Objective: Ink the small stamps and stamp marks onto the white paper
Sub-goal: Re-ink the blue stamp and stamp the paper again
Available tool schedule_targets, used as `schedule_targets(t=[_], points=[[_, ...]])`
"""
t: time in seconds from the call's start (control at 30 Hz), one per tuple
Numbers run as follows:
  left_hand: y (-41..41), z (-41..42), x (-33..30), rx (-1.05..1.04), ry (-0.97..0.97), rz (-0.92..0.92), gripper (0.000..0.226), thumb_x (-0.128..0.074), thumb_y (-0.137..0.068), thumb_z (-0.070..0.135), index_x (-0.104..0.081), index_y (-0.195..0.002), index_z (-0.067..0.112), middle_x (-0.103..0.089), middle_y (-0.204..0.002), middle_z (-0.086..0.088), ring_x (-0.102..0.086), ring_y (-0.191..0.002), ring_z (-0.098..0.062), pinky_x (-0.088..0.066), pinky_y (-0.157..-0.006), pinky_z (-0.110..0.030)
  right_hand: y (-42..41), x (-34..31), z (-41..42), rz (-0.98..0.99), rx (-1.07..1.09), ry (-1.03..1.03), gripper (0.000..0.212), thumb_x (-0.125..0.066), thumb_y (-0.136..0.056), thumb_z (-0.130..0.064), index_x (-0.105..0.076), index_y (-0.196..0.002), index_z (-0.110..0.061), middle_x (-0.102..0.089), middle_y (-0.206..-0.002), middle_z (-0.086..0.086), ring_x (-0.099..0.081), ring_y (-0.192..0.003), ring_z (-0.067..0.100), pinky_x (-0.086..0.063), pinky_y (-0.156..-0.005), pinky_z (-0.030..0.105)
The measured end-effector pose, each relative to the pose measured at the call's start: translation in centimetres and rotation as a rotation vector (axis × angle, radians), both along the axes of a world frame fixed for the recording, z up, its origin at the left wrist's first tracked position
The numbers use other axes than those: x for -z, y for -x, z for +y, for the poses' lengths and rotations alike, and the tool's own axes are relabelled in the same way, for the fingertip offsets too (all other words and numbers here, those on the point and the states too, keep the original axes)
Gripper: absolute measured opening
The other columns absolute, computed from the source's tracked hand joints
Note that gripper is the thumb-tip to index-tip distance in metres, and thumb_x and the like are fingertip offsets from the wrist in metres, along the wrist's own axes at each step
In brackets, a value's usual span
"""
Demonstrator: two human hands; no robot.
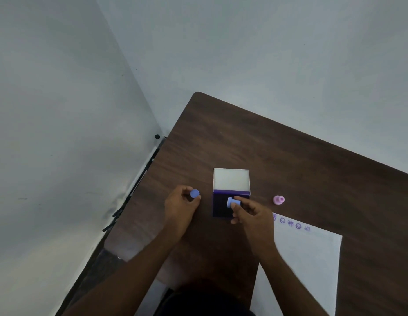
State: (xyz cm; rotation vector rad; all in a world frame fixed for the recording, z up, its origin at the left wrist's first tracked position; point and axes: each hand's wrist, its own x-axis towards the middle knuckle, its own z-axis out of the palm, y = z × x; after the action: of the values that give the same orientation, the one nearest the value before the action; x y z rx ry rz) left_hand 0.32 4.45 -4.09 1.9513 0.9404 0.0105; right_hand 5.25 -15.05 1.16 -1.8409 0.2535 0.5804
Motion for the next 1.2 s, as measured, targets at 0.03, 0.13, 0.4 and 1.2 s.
schedule_targets(t=[0.03, 0.13, 0.4, 1.2], points=[[0.1, -0.1, -0.5, -0.044, 0.076, -0.009, 0.025, -0.078, -0.076, 0.033, -0.058, -0.090, 0.035, -0.066, -0.085, 0.016, -0.064, -0.077, 0.001, -0.046, -0.063, -0.012, -0.1, 0.0, -0.1, -0.002, 0.010, 0.004, 0.029, -0.069, -0.082, -0.028, -0.068, -0.111, -0.020, -0.074, -0.092, -0.003, -0.071, -0.064, 0.014, -0.059, -0.066, 0.028], [-0.1, -0.3, -1.5, -0.131, 0.373, -0.032, 0.016, -0.071, -0.085, 0.020, -0.061, -0.097, 0.018, -0.074, -0.084, -0.003, -0.068, -0.069, -0.008, -0.054, -0.058, -0.020, -0.2, 0.0, -0.2, -0.004, 0.028, 0.005, 0.029, -0.070, -0.082, -0.028, -0.069, -0.110, -0.020, -0.074, -0.091, -0.005, -0.071, -0.064, 0.014, -0.060, -0.067, 0.030], [-0.6, -0.7, -2.8, -0.071, 0.776, -0.040, 0.027, -0.049, -0.091, -0.004, -0.057, -0.112, 0.011, -0.074, -0.093, -0.012, -0.067, -0.078, -0.023, -0.056, -0.070, -0.030, 0.3, 0.0, 0.0, 0.000, 0.017, 0.005, 0.026, -0.070, -0.082, -0.029, -0.069, -0.108, -0.025, -0.074, -0.091, -0.006, -0.071, -0.064, 0.011, -0.055, -0.055, 0.017], [-1.0, -2.6, -4.9, -0.014, 0.991, -0.106, 0.052, -0.074, -0.071, 0.017, -0.064, -0.122, 0.019, -0.071, -0.117, -0.001, -0.063, -0.115, -0.012, -0.040, -0.109, -0.037, 0.1, -1.0, 0.8, -0.018, -0.047, -0.067, 0.027, -0.073, -0.080, -0.015, -0.068, -0.107, -0.015, -0.073, -0.098, 0.002, -0.072, -0.079, 0.015, -0.060, -0.072, 0.027]])
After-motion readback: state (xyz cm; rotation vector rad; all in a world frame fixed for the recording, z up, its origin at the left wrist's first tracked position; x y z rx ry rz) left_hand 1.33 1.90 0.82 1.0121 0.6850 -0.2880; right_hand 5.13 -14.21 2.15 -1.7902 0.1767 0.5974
